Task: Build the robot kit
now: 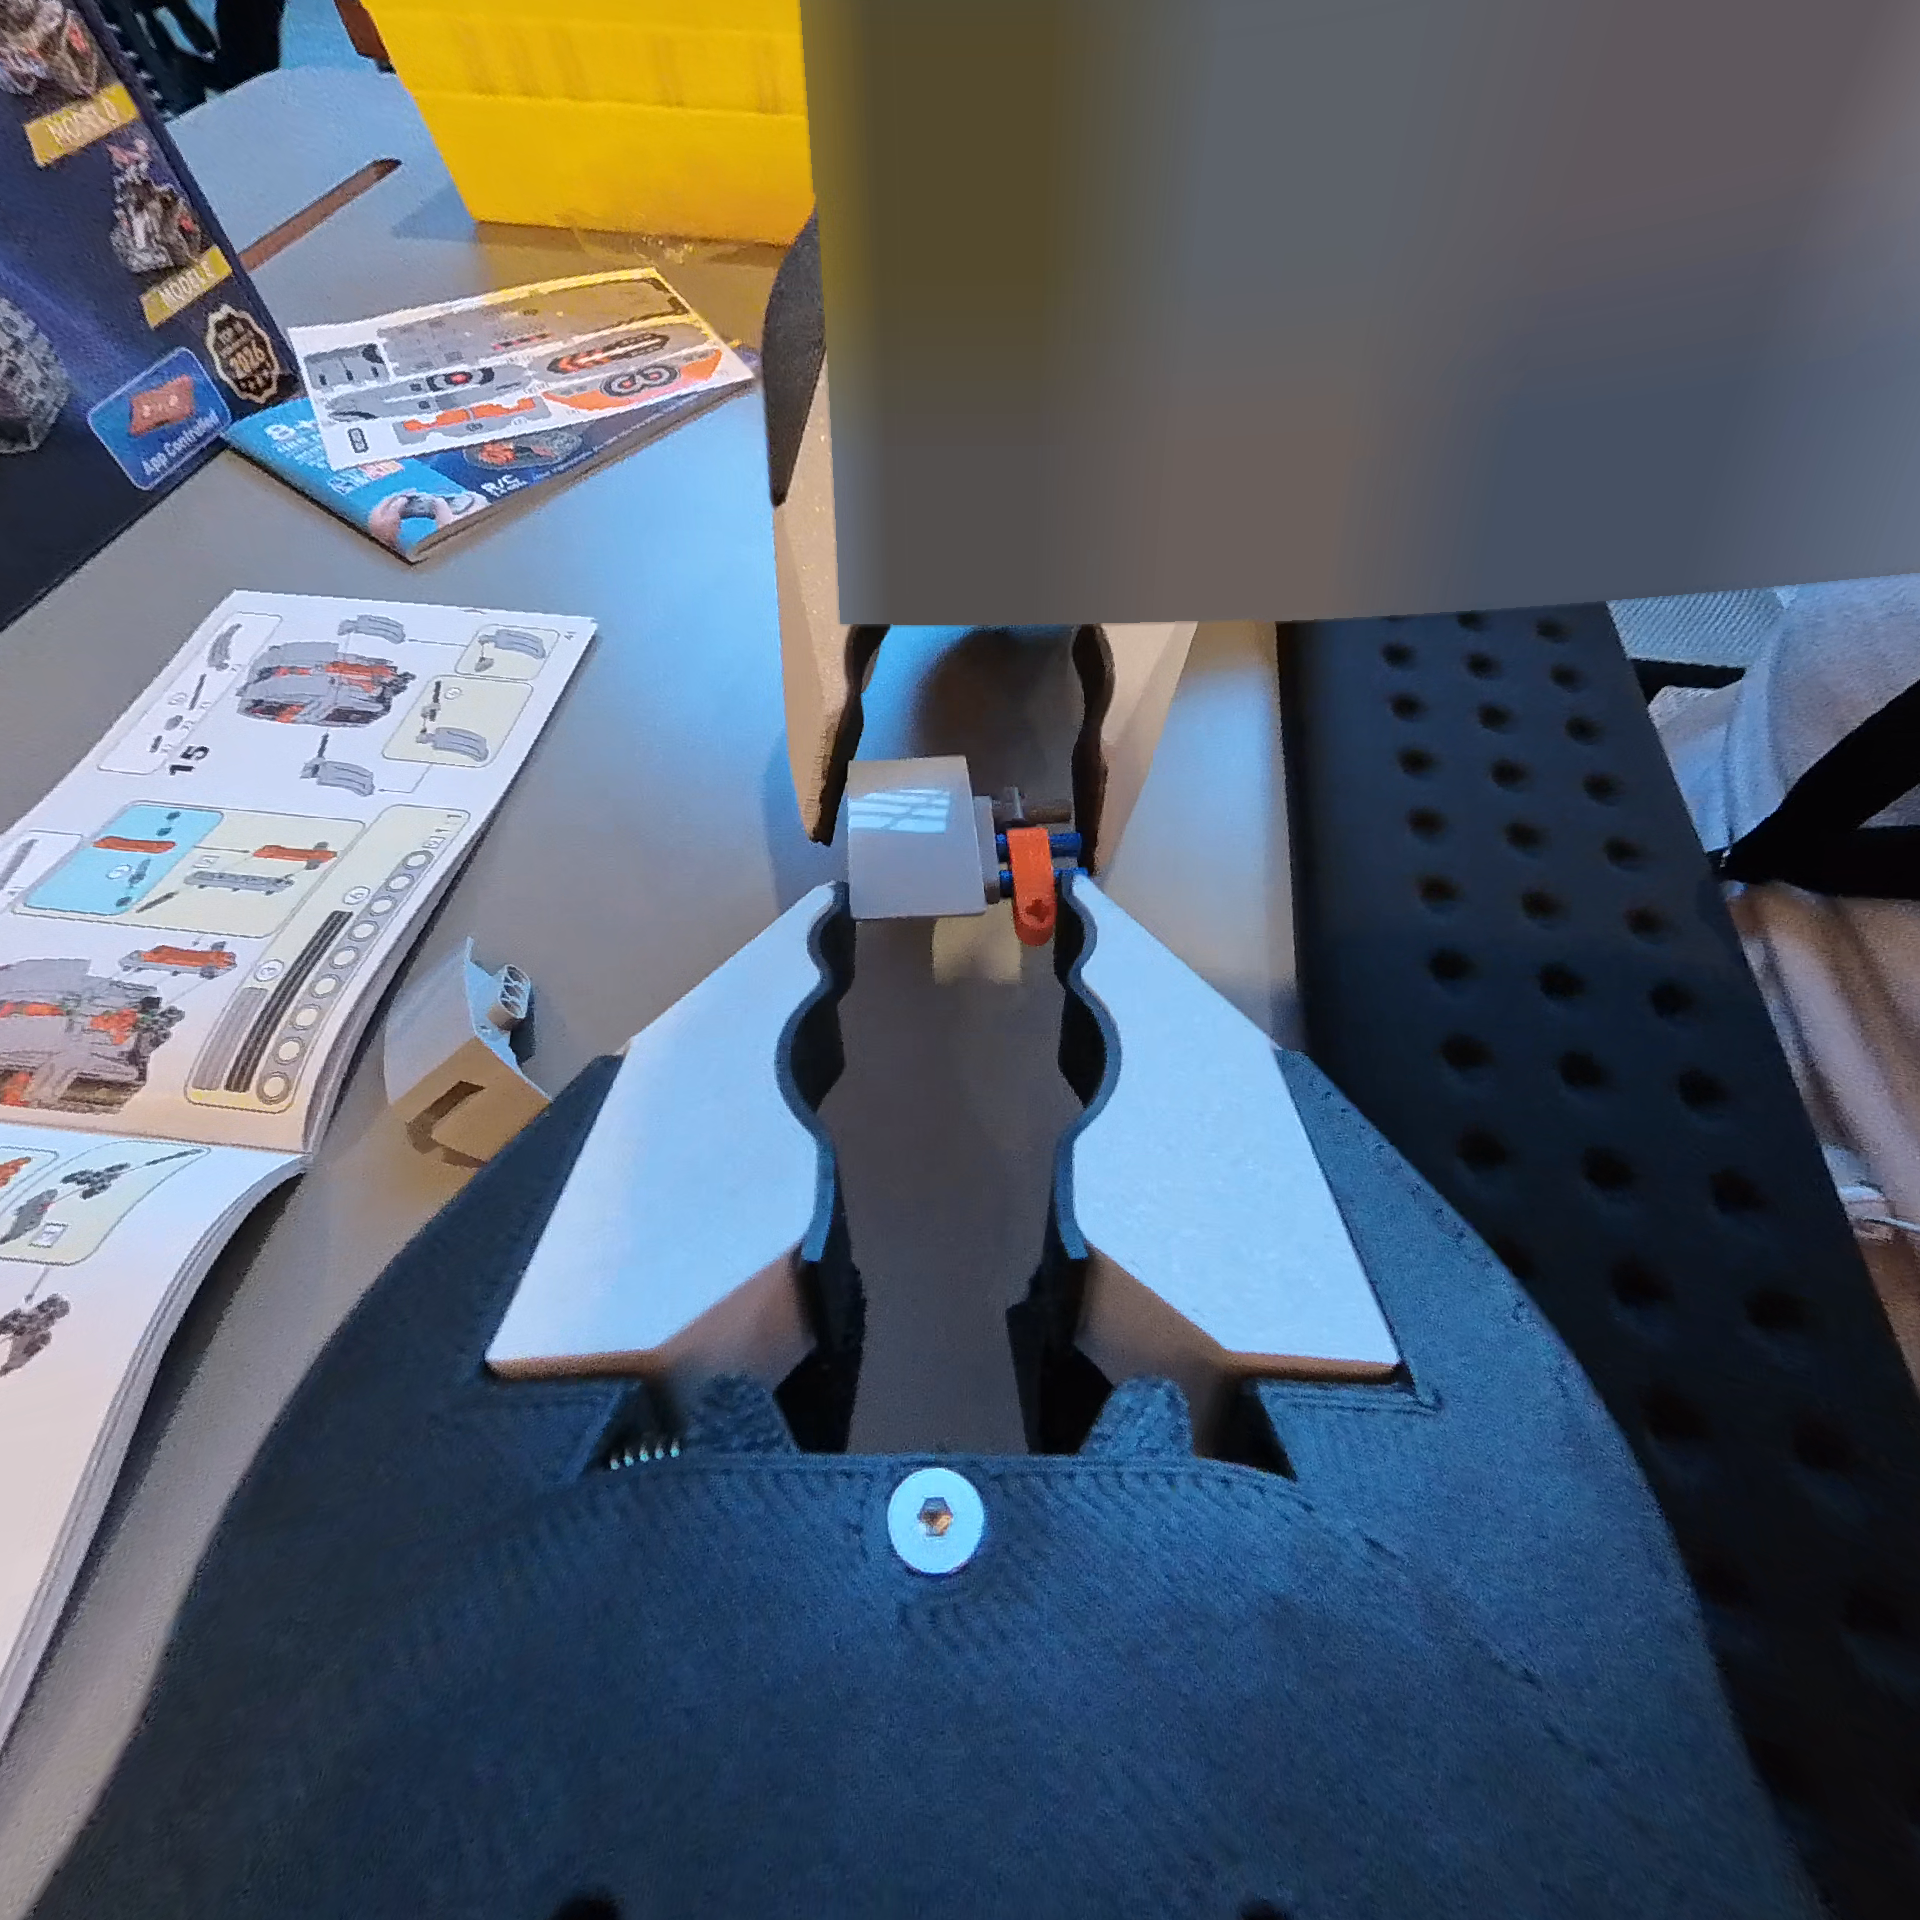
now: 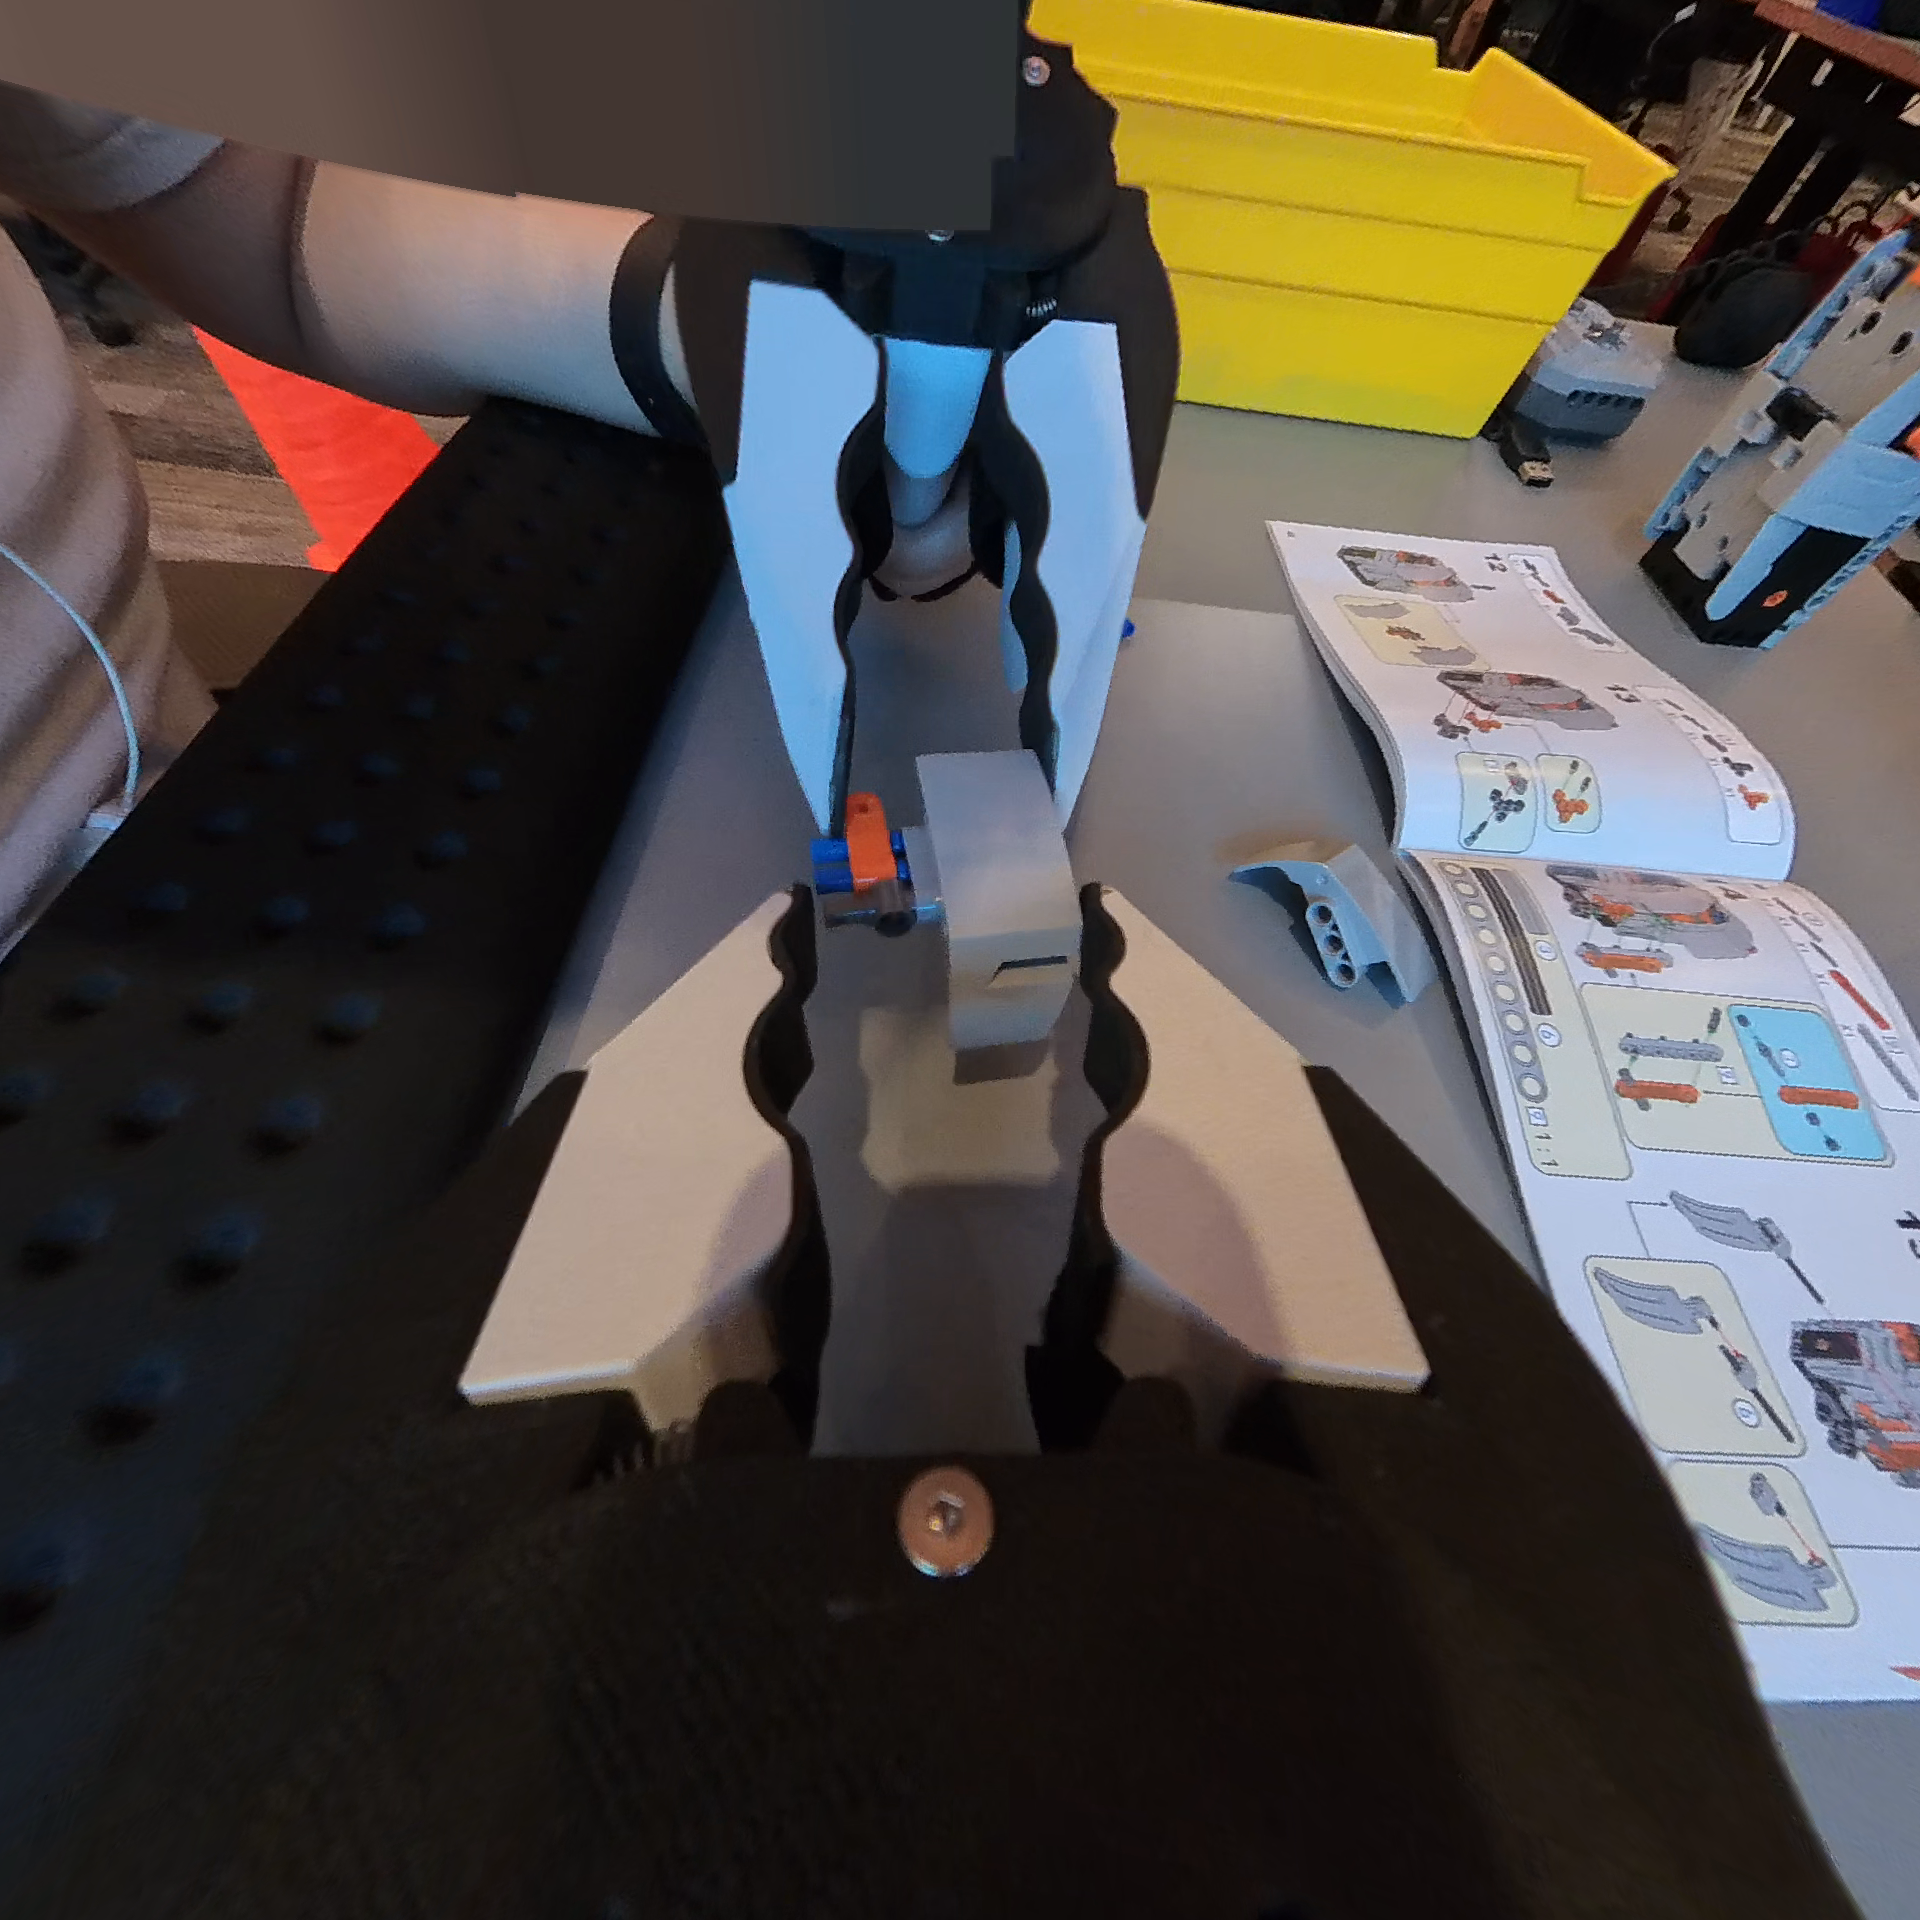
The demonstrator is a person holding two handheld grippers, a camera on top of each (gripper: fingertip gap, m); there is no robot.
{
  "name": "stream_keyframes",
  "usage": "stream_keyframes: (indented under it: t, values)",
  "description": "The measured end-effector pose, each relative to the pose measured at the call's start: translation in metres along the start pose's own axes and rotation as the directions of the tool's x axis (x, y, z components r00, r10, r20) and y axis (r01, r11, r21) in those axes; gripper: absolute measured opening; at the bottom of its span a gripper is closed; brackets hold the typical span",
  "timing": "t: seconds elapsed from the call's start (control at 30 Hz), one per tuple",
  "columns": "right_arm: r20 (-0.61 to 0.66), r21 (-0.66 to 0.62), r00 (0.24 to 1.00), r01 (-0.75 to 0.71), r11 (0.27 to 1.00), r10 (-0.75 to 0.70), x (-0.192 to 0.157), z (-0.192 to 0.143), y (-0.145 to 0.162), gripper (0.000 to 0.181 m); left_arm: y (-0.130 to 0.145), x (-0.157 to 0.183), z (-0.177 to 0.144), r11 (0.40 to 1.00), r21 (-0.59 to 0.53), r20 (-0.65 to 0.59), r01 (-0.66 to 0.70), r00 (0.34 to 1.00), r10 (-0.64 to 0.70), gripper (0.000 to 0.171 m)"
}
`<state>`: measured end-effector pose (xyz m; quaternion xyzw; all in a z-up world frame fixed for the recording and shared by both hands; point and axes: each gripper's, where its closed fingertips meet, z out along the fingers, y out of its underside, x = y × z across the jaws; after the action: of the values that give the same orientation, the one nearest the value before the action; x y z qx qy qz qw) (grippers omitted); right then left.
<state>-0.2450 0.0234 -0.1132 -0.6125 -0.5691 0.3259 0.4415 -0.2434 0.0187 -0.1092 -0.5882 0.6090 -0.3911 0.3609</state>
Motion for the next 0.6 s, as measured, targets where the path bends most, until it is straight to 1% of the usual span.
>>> stream_keyframes:
  t: [0.07,0.2,0.3,0.37,0.43,0.47,0.6]
  values:
    - [-0.004,0.007,1.0,0.013,1.0,-0.013,0.0,-0.001,-0.002,0.049,0.0,0.001,0.0,0.999,0.006,-0.024,0.034,0.999,-0.034,0.037]
    - [0.019,0.026,0.999,-0.034,0.999,0.034,-0.001,-0.003,-0.005,0.048,-0.004,0.003,-0.002,0.997,0.035,-0.053,0.073,0.996,-0.071,0.038]
    - [0.017,0.046,0.998,-0.056,0.997,0.055,0.0,-0.005,-0.009,0.048,-0.008,0.001,-0.004,0.996,0.065,-0.036,0.069,0.997,-0.067,0.039]
    - [0.006,0.062,0.998,-0.055,0.997,0.055,0.002,-0.006,-0.012,0.048,-0.011,0.0,-0.005,0.995,0.08,-0.023,0.055,0.998,-0.053,0.044]
    - [-0.02,0.08,0.999,-0.038,0.996,0.04,0.005,-0.008,-0.015,0.048,-0.014,0.001,-0.005,0.995,0.088,-0.011,0.036,0.999,-0.035,0.049]
    - [-0.026,0.091,0.999,-0.024,0.996,0.026,0.005,-0.009,-0.018,0.048,-0.016,0.001,-0.006,0.996,0.093,0.004,0.018,1.0,-0.019,0.049]
    - [-0.056,0.131,0.997,0.056,0.99,-0.049,0.003,-0.013,-0.026,0.048,-0.026,0.003,-0.009,0.986,0.105,0.104,-0.128,0.988,0.117,0.046]
